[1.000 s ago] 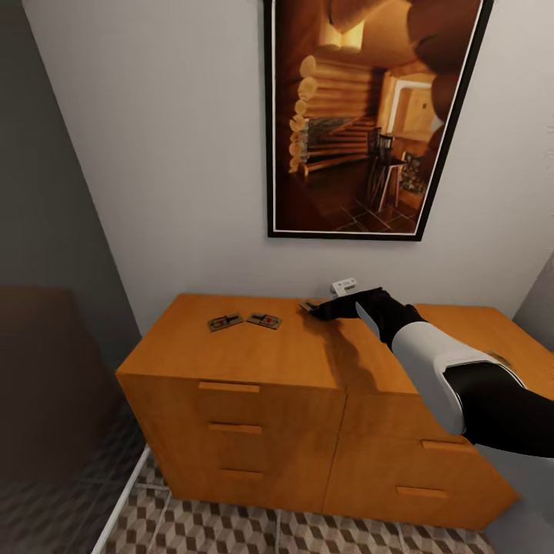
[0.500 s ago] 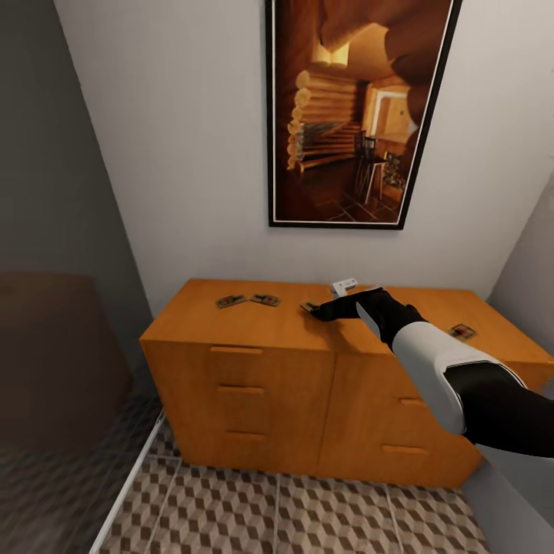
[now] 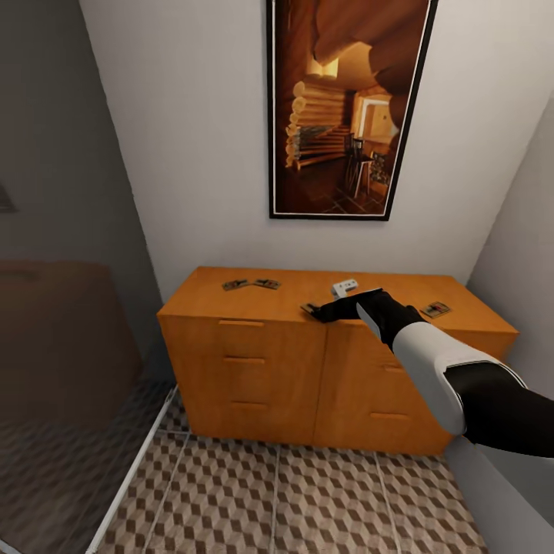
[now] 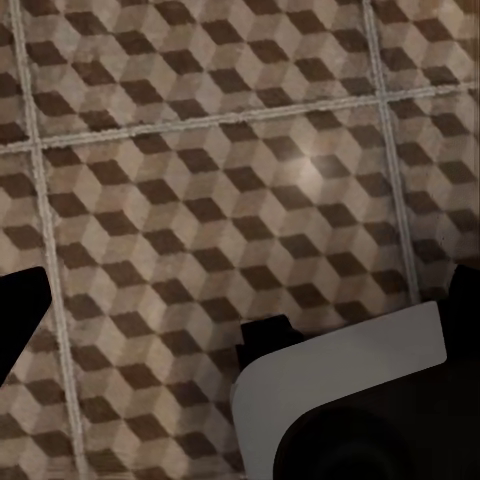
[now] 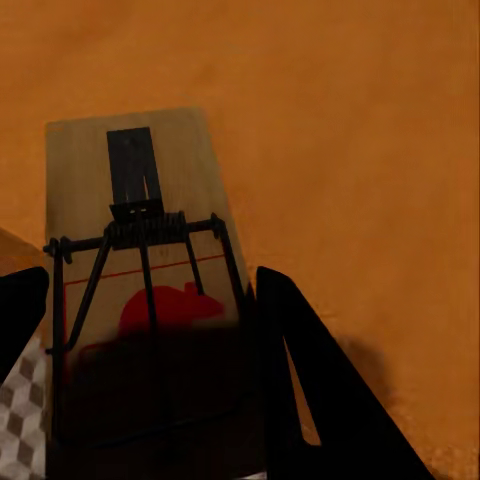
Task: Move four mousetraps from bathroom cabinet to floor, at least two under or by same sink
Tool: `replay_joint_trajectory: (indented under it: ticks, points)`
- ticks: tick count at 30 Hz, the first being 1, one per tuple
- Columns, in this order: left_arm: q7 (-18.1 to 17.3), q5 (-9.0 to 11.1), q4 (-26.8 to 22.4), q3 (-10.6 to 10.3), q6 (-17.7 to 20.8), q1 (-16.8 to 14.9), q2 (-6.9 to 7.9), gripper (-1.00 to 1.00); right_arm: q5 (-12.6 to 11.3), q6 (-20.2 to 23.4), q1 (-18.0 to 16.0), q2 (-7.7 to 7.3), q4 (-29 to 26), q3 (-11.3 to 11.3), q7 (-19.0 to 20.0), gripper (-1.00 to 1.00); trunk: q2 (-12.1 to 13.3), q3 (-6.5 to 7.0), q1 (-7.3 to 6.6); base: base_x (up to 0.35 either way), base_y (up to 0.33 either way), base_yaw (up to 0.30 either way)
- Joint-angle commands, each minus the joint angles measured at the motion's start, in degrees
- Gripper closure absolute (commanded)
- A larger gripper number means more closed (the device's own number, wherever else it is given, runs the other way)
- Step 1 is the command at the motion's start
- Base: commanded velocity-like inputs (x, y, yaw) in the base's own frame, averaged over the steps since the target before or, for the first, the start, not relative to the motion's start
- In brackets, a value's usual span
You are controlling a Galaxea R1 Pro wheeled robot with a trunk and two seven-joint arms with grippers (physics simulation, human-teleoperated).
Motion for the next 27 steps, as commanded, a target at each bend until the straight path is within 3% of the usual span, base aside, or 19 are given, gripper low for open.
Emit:
replay_joint_trajectory:
  ticks: [1,27]
  points:
    - [0.0,-0.1,0.2,-0.3,-0.4,-0.1,0.00,-1.00,0.5,0.2,0.0,-0.02,-0.1,0.0,0.2,1.00,0.0,-0.06,-0.04,-0.336,0.000,0.000]
    - [0.0,0.0,0.2,-0.3,-0.4,-0.1,0.00,-1.00,0.4,-0.4,0.0,-0.35,3.6,0.1,0.2,1.00,0.0,-0.06,-0.04,-0.328,0.000,0.000]
